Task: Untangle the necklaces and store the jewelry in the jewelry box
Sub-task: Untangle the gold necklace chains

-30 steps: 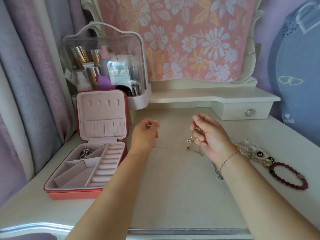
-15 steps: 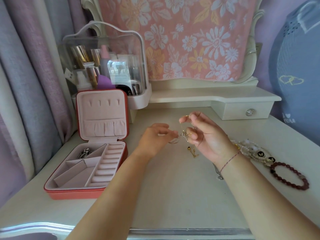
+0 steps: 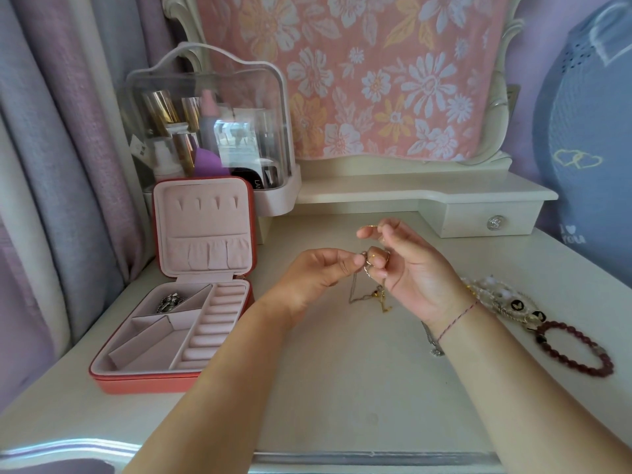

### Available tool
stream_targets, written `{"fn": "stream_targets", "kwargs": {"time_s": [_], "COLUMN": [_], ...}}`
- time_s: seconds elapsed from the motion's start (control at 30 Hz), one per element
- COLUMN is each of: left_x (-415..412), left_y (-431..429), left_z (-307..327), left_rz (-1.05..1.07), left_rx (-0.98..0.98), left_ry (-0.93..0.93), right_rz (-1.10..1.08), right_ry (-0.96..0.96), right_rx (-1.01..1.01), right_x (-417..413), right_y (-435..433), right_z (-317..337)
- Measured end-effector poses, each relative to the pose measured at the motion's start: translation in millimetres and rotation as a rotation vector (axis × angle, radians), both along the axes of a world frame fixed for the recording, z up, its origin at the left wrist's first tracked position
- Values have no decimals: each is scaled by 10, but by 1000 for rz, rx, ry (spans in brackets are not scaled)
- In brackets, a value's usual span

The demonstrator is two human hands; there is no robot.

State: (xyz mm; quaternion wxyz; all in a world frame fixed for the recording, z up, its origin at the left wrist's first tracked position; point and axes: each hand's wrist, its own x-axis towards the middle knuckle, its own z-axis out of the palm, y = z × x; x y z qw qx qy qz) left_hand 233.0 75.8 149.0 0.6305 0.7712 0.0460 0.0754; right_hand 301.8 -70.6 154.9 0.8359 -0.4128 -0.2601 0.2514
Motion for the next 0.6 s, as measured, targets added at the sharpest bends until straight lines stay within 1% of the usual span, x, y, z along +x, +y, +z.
{"fn": "stream_targets", "kwargs": {"time_s": [0.13, 0.23, 0.4, 0.5, 0.6], "left_x": [19, 35, 52, 53, 44], "left_y": [18, 41, 80, 80, 77], "left_z": [-6, -15, 0, 11, 25], "left_rz": [15, 66, 111, 112, 104], "left_rx": [-71, -130, -301, -370, -385], "left_ry": [-25, -67, -142, -164, -172], "right_rz": [24, 10, -36, -75, -107], "right_ry": [-18, -22, 66, 76, 72], "right_rx": [7, -6, 8, -32, -87], "right_x": [21, 38, 62, 65, 67], "right_y": [-12, -23, -47, -52, -49], "right_z": [-23, -36, -21, -2, -9]}}
